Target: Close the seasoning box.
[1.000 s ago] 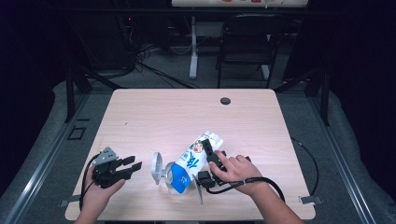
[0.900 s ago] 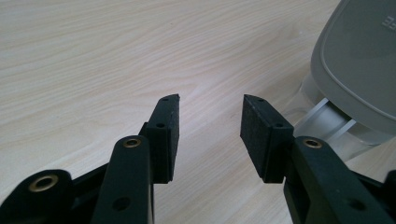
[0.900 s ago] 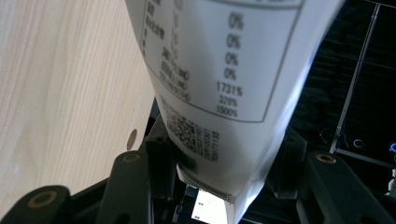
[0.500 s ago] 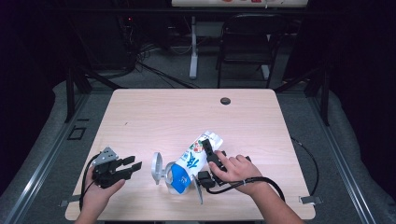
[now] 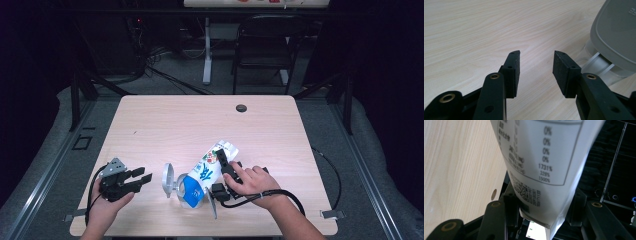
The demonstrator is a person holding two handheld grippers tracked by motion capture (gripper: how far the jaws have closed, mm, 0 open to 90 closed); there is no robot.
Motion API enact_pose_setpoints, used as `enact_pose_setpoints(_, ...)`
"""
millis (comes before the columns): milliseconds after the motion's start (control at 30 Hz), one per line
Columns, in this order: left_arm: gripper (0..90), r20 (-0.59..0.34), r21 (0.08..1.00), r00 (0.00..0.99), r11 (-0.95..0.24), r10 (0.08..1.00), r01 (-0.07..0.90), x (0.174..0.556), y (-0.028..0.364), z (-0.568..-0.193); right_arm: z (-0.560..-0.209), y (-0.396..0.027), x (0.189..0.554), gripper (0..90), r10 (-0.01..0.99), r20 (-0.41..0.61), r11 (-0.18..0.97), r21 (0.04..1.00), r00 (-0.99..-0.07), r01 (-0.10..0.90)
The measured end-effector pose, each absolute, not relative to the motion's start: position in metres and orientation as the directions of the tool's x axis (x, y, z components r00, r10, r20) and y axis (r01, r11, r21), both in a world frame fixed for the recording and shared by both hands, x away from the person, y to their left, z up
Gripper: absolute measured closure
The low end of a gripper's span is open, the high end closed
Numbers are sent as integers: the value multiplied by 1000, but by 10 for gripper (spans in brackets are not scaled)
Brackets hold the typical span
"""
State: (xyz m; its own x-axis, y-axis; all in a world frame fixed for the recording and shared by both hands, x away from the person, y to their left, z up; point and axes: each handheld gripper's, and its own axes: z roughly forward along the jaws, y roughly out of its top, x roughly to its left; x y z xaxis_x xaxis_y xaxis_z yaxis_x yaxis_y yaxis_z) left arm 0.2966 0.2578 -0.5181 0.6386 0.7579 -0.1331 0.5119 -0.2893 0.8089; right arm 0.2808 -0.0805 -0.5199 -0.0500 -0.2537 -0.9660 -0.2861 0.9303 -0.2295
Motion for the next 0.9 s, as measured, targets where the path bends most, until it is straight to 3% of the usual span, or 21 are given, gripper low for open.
enact_pose_setpoints(900, 578, -131, 808, 638, -291, 759, 512, 297, 259, -518, -520, -80, 280, 556, -253, -966, 929, -229, -49, -289)
